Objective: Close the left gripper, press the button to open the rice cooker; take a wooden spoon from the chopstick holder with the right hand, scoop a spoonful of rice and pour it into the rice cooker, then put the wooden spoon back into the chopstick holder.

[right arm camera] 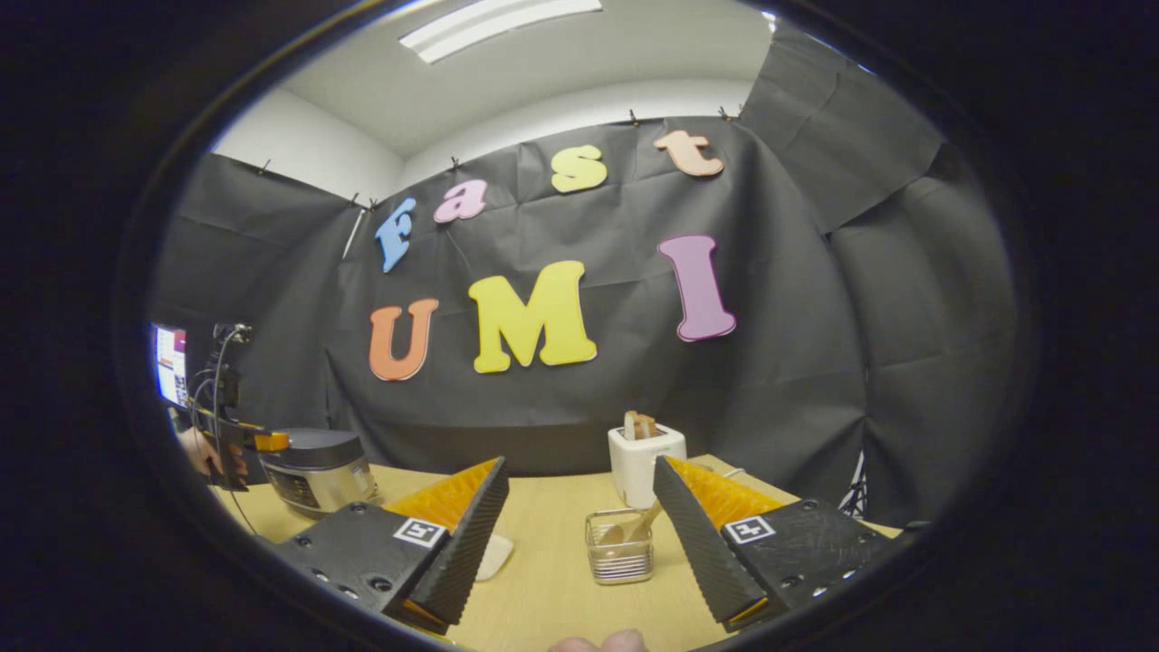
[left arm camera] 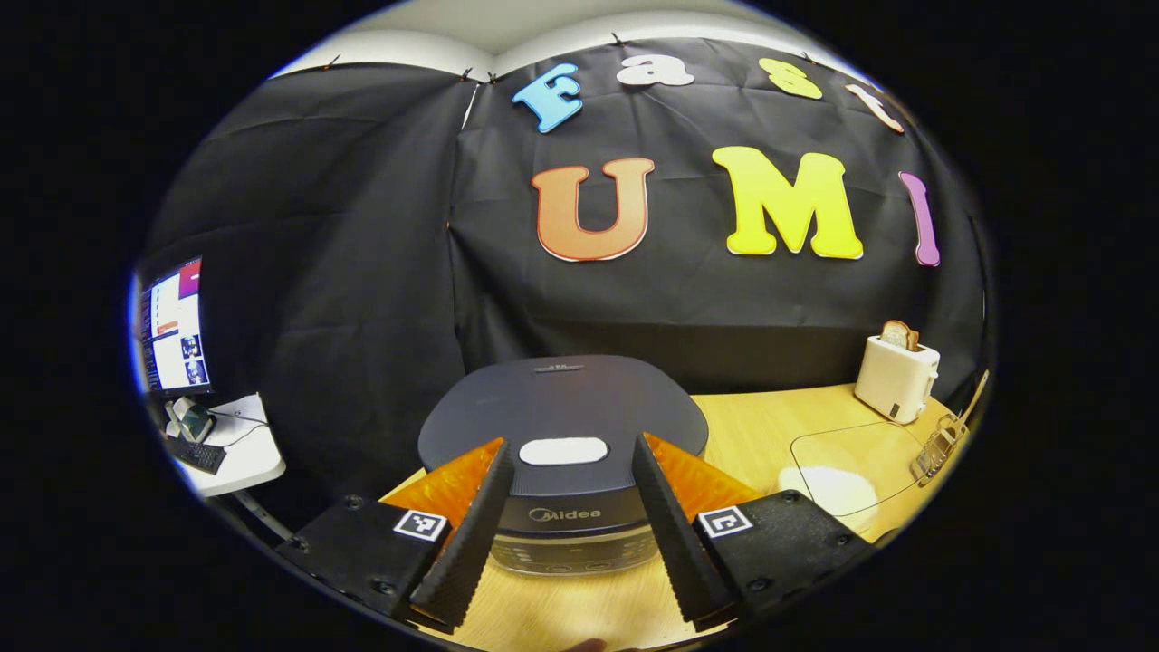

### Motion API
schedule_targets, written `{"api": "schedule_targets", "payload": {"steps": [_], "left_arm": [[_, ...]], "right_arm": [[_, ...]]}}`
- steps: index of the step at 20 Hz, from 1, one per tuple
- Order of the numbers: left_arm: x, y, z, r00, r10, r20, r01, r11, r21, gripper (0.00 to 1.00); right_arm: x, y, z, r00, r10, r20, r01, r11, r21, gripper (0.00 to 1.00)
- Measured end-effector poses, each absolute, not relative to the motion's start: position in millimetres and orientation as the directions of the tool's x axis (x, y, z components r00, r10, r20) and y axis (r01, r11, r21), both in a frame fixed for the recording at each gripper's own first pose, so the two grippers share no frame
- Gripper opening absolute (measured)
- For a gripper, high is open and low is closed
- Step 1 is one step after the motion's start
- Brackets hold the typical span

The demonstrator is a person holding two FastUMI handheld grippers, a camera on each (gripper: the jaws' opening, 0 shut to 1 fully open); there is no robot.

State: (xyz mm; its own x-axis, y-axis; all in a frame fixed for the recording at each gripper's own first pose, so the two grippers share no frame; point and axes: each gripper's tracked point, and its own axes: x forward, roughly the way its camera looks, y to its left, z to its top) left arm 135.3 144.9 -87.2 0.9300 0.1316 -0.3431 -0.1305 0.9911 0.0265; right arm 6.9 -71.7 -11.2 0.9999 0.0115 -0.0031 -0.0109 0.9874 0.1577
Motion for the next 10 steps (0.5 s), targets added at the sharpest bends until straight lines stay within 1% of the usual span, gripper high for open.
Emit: {"api": "schedule_targets", "payload": {"steps": [2, 3, 4, 5, 7, 8, 9, 10], "left_arm": [[136, 143, -85, 0.932, 0.145, -0.333, -0.151, 0.989, 0.007, 0.85], [134, 140, -81, 0.934, 0.15, -0.325, -0.158, 0.987, 0.003, 0.82], [128, 140, -76, 0.934, 0.165, -0.318, -0.179, 0.984, -0.014, 0.92], [123, 135, -66, 0.941, 0.166, -0.296, -0.183, 0.983, -0.033, 1.0], [112, 121, -39, 0.959, 0.165, -0.229, -0.181, 0.982, -0.054, 1.0], [105, 112, -31, 0.965, 0.158, -0.21, -0.171, 0.984, -0.049, 1.0], [96, 104, -24, 0.969, 0.151, -0.193, -0.162, 0.986, -0.039, 1.0], [86, 94, -16, 0.975, 0.141, -0.17, -0.148, 0.988, -0.033, 0.93]], "right_arm": [[8, -74, -7, 1.0, 0.003, 0.007, -0.004, 0.989, 0.149, 0.95], [8, -75, -4, 1.0, -0.004, 0.016, 0.001, 0.99, 0.143, 0.92], [8, -75, -1, 1.0, -0.008, 0.022, 0.005, 0.991, 0.137, 0.95], [8, -75, 2, 0.999, -0.014, 0.029, 0.01, 0.991, 0.133, 0.95], [6, -78, 12, 0.999, -0.025, 0.048, 0.018, 0.991, 0.132, 0.95], [5, -77, 15, 0.998, -0.028, 0.055, 0.021, 0.991, 0.132, 0.92], [2, -77, 17, 0.998, -0.029, 0.06, 0.021, 0.991, 0.129, 0.95], [-1, -77, 20, 0.997, -0.031, 0.067, 0.022, 0.992, 0.124, 0.95]]}}
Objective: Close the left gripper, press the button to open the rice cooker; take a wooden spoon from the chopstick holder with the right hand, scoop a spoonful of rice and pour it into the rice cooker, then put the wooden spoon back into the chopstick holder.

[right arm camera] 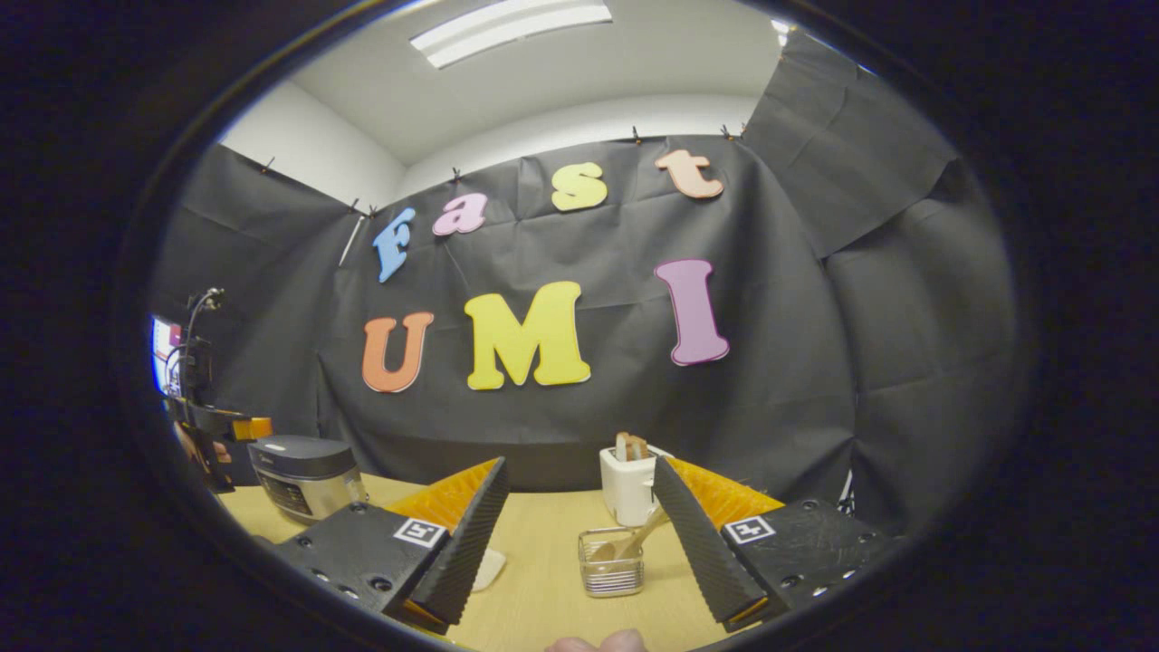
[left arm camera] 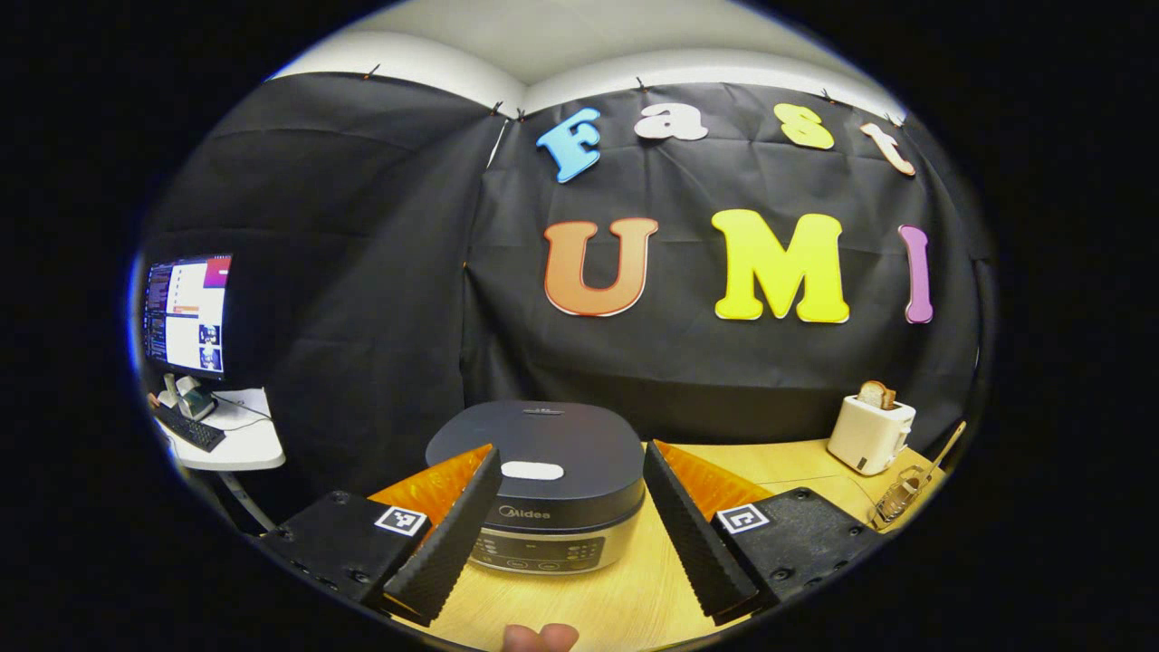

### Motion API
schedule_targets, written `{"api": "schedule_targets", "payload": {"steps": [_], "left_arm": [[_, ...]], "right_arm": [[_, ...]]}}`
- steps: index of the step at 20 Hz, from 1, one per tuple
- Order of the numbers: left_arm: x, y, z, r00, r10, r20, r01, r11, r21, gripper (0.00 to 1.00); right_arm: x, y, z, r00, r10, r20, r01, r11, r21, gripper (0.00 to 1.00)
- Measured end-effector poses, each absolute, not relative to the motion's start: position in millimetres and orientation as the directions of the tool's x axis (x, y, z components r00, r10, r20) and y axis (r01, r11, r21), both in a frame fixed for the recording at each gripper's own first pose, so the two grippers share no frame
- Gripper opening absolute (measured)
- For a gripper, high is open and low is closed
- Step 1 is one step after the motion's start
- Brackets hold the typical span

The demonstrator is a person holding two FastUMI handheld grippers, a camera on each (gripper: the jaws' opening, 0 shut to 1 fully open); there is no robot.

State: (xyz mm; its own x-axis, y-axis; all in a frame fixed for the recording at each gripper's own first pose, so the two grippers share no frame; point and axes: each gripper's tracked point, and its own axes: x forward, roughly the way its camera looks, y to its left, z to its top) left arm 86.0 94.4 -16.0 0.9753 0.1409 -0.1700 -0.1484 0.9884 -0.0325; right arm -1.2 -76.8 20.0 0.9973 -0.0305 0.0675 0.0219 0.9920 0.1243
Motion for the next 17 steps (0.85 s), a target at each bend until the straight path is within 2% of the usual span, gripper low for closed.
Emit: {"api": "schedule_targets", "payload": {"steps": [1, 2, 3, 11, 12, 13, 16, 17], "left_arm": [[76, 85, -9, 0.98, 0.127, -0.153, -0.132, 0.991, -0.022, 1.0], [64, 76, -4, 0.983, 0.12, -0.14, -0.122, 0.992, -0.007, 1.0], [53, 70, -3, 0.984, 0.119, -0.136, -0.119, 0.993, 0.008, 1.0], [-17, 20, 3, 0.993, 0.097, -0.063, -0.094, 0.995, 0.039, 0.99], [-24, 13, 2, 0.994, 0.089, -0.061, -0.087, 0.996, 0.034, 0.99], [-29, 5, 2, 0.995, 0.077, -0.057, -0.075, 0.997, 0.037, 1.0], [-37, -8, 3, 0.998, 0.043, -0.045, -0.04, 0.997, 0.07, 0.99], [-39, -12, 2, 0.999, 0.03, -0.045, -0.027, 0.998, 0.057, 0.94]], "right_arm": [[-4, -78, 23, 0.997, -0.035, 0.075, 0.026, 0.993, 0.118, 0.95], [-7, -79, 25, 0.996, -0.04, 0.082, 0.031, 0.993, 0.114, 0.92], [-11, -80, 27, 0.995, -0.045, 0.088, 0.035, 0.993, 0.113, 0.95], [-36, -76, 27, 0.992, -0.066, 0.105, 0.056, 0.994, 0.097, 0.95], [-38, -73, 24, 0.993, -0.065, 0.102, 0.055, 0.994, 0.099, 0.92], [-40, -71, 21, 0.993, -0.068, 0.094, 0.059, 0.994, 0.095, 0.95], [-49, -65, 16, 0.994, -0.072, 0.085, 0.065, 0.994, 0.084, 0.95], [-51, -63, 18, 0.994, -0.074, 0.086, 0.067, 0.994, 0.081, 0.95]]}}
